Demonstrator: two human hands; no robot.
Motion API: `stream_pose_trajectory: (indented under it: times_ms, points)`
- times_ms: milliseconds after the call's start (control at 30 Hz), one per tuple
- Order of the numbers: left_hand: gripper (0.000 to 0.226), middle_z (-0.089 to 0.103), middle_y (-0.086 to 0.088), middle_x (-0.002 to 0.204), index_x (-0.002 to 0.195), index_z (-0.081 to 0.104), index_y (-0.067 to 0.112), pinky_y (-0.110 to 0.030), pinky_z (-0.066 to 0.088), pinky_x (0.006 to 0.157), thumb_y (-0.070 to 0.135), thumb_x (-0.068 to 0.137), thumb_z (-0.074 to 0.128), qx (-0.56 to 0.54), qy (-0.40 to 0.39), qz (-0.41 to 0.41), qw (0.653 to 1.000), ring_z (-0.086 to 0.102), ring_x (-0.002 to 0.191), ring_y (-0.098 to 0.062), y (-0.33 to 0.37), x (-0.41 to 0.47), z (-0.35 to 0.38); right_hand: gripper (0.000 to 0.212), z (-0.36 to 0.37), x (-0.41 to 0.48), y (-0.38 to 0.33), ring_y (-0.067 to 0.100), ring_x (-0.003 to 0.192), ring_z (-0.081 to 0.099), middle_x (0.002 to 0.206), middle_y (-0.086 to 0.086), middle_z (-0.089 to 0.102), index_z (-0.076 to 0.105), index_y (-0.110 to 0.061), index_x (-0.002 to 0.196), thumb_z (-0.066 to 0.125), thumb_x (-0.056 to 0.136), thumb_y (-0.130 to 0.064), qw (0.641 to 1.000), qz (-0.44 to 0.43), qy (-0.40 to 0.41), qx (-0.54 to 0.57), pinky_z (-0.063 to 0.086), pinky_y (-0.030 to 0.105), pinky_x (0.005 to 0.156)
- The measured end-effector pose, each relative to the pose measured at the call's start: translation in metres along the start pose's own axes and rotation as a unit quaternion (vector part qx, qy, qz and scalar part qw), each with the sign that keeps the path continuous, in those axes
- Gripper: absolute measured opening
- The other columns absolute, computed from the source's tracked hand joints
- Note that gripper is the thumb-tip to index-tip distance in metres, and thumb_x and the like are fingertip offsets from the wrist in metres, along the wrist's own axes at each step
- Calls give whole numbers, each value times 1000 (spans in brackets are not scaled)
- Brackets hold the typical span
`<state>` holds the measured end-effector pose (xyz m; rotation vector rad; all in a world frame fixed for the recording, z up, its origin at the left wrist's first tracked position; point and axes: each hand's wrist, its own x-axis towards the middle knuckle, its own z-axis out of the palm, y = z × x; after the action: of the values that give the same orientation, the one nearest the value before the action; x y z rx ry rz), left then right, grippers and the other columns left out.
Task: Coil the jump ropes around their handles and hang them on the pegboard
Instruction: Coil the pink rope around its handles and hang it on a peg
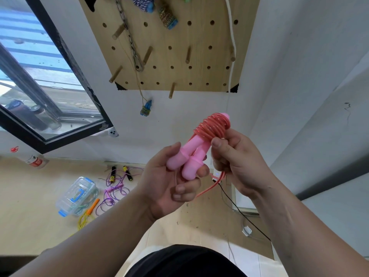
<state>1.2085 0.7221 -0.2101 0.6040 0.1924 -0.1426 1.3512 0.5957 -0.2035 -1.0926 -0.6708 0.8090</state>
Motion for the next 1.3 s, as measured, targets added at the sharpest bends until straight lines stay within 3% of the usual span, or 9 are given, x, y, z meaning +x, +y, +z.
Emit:
stream_pose_trajectory:
  times_ms: [300,467,533,633,733,933,1067,1200,1300]
  points:
    - [51,58,-12,84,109,63,5,-19,28,39,48,82,70,-35,3,-25,999,45,37,-13,-13,3,-12,9,-6,-6,8,10,46,22,50,-3,32,68,-22,77,65,85,-22,996,86,0,34,17,24,45]
    - [55,69,-29,93,116,62,5,-29,41,45,52,87,55,156,224,29,962,57,51,-29,-14,7,-2,20,0,-10,23,11,47,18,54,0,27,70,-25,64,76,83,-21,991,106,65,47,20,20,42]
    - [42,68,-26,110,120,59,19,-39,52,56,46,88,68,324,318,120,883,65,68,-29,-19,9,-8,20,1,-12,29,11,46,20,56,1,28,68,-23,66,71,86,-21,986,114,104,58,22,21,41]
    - [69,58,10,121,123,50,38,-25,57,75,42,65,88,591,317,247,699,63,95,-6,-28,6,-20,26,3,-12,34,11,45,20,55,-1,29,57,-17,70,66,95,-18,977,139,151,63,21,22,41]
    - [67,51,8,120,124,57,19,-27,54,75,24,67,91,719,272,353,533,53,104,5,-30,8,-31,23,10,-10,35,11,45,17,56,-2,26,50,-14,80,64,97,-19,971,152,150,105,19,22,40]
    - [47,63,-7,99,114,56,12,-36,54,57,38,81,77,777,270,412,393,59,75,-20,-8,5,-35,22,15,-12,28,10,47,28,59,1,37,53,-12,85,53,104,-22,988,114,92,46,28,21,46]
    - [42,62,2,91,110,56,19,-32,48,57,51,85,65,747,332,361,450,53,68,-17,-2,2,-28,20,19,-14,29,11,50,29,62,5,37,58,-8,102,44,107,-21,994,94,63,-1,26,23,49]
    - [30,55,6,69,93,56,22,-34,42,51,51,86,62,590,369,316,645,50,58,-17,1,2,-26,25,18,-10,39,12,51,29,59,4,39,64,-11,97,44,108,-21,994,90,49,-40,24,24,49]
    - [26,48,-18,62,83,52,11,-30,36,47,35,87,63,429,371,313,762,44,52,-22,4,1,-25,26,15,-6,45,14,54,33,58,2,44,71,-18,97,47,106,-25,991,104,35,-74,29,24,51]
